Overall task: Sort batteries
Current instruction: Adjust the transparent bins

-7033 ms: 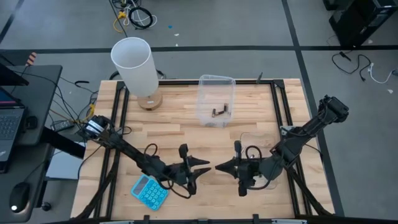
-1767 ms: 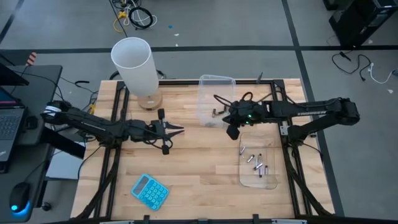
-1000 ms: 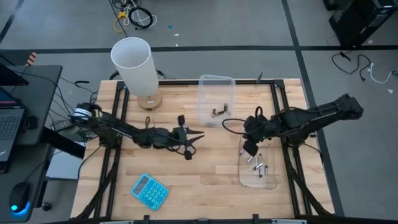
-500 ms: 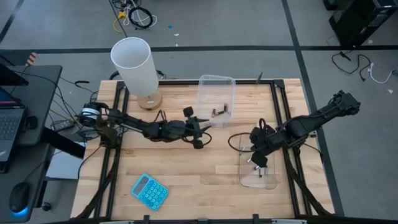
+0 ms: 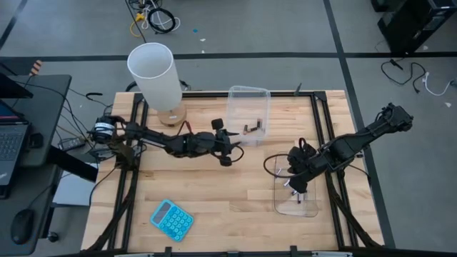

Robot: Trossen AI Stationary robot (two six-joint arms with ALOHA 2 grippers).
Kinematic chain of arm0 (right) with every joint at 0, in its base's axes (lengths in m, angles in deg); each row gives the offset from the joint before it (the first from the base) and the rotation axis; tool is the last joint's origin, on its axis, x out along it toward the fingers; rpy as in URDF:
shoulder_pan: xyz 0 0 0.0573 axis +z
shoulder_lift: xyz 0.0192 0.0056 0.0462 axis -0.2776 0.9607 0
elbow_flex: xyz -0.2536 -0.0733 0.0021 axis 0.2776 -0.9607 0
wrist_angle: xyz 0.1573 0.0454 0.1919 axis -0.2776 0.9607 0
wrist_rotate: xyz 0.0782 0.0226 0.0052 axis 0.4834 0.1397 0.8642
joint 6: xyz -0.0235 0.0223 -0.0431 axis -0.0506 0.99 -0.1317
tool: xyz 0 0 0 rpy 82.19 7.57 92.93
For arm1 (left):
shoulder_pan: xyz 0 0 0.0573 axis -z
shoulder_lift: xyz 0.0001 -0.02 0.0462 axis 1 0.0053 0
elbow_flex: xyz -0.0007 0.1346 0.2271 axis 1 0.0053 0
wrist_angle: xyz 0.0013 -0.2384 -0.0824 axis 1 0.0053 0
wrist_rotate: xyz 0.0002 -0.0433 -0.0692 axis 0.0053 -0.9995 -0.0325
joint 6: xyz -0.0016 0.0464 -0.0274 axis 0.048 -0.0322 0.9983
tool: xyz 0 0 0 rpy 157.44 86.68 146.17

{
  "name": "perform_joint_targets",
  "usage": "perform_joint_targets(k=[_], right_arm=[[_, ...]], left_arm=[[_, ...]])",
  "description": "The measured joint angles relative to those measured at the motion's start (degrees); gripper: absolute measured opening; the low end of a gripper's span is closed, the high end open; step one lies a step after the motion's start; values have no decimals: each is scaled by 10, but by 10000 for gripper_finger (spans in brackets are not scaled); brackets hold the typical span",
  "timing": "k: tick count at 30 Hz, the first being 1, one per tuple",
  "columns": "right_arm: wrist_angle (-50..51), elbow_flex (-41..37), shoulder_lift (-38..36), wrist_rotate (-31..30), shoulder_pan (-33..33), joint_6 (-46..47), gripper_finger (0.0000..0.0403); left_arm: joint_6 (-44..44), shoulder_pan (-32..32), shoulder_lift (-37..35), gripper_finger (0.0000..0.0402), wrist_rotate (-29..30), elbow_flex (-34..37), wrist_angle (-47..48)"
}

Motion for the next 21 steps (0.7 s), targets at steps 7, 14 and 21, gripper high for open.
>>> perform_joint_targets(k=[7, 14, 21], right_arm=[[-1, 0, 0, -15, 0, -2, 0], [-27, 0, 0, -15, 17, -31, 0], [-66, 0, 0, -15, 46, -29, 0]], left_arm=[[5, -26, 0, 159, 0, 0, 24], [5, -46, 0, 159, 0, 0, 24], [6, -66, 0, 159, -25, 0, 20]])
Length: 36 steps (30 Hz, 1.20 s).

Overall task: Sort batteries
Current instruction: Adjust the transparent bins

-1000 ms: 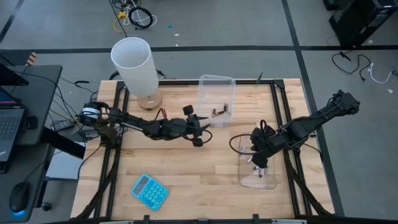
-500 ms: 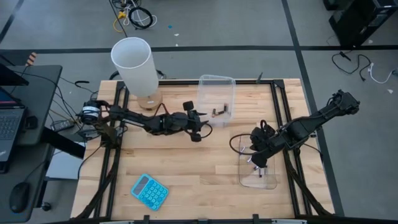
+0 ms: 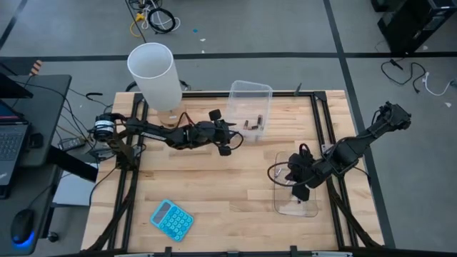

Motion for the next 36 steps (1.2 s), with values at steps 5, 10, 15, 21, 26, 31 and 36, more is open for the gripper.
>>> perform_joint_targets(k=[5, 10, 15, 21, 26, 31, 36], right_arm=[[-5, 0, 0, -12, 19, 14, 0], [-6, 0, 0, -28, 31, 18, 0], [-7, 0, 0, -33, 34, 17, 0], [-7, 0, 0, -56, 34, 12, 0], [-7, 0, 0, -59, 34, 5, 0], [-7, 0, 0, -69, 34, -1, 0], [-7, 0, 0, -70, 34, -4, 0]], left_arm=[[12, 0, 0, 159, -42, 0, -14], [10, 44, -21, 159, -89, 1, -58], [0, 85, -69, 159, 60, 0, 9], [43, 102, -115, 84, 229, 0, 156], [100, 85, -113, 5, 250, 0, 214], [180, 44, -97, 2, 257, 0, 260], [178, 20, -52, 1, 195, 0, 217]])
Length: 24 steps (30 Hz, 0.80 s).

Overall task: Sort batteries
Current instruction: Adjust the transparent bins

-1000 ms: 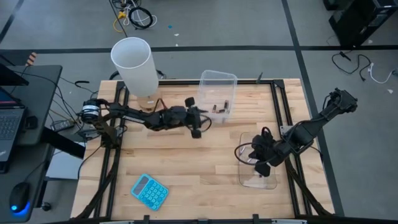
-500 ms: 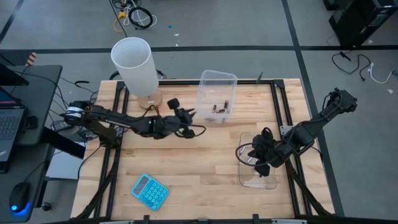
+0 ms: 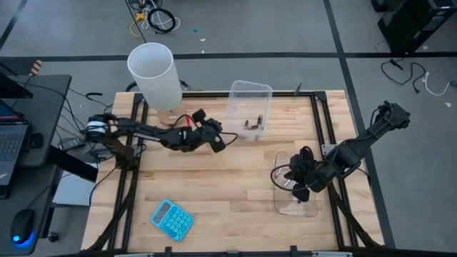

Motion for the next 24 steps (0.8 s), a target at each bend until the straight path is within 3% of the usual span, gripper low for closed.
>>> perform_joint_targets(k=[17, 24], right_arm=[[0, 0, 0, -20, 0, -11, 0], [0, 0, 0, -20, 1, -11, 0]], left_arm=[[4, 2, 45, 0, -90, 0, -114], [7, 2, 60, 0, -94, 0, -140]])
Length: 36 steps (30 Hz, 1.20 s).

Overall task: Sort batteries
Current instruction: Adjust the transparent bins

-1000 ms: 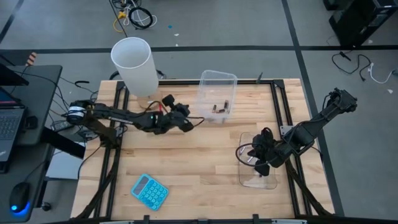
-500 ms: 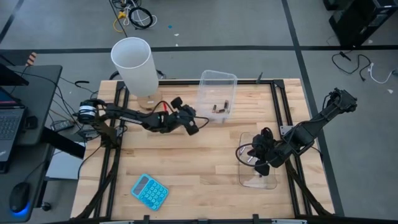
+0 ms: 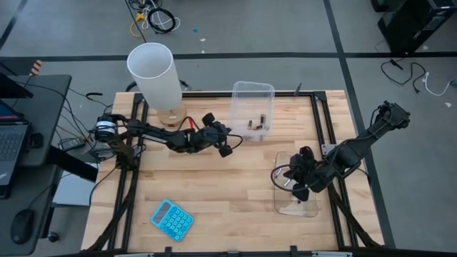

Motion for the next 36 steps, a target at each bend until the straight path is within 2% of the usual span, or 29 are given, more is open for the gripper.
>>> perform_joint_targets(k=[6, 16, 23, 29, 31, 34, 36], right_arm=[[0, 0, 0, 0, 3, 0, 0], [-1, 0, 0, -1, 4, 0, 0], [-1, 0, 0, -2, 5, 1, 0], [0, 0, 0, -2, 6, 2, 0], [0, 0, 0, -2, 6, 2, 0], [0, 0, 0, -2, 6, -3, 0], [0, 0, 0, -5, 6, -3, 0]], left_arm=[[3, 0, 13, 0, -27, 0, -38], [25, 0, 43, 0, -29, -1, -90], [12, 8, 41, 0, -43, 0, -85], [-24, 20, 30, 0, -4, -1, -30], [-60, 15, 40, 0, 11, -1, -40], [-104, 8, 54, 0, 61, -1, -49], [-112, 2, 64, 0, 65, 0, -53]])
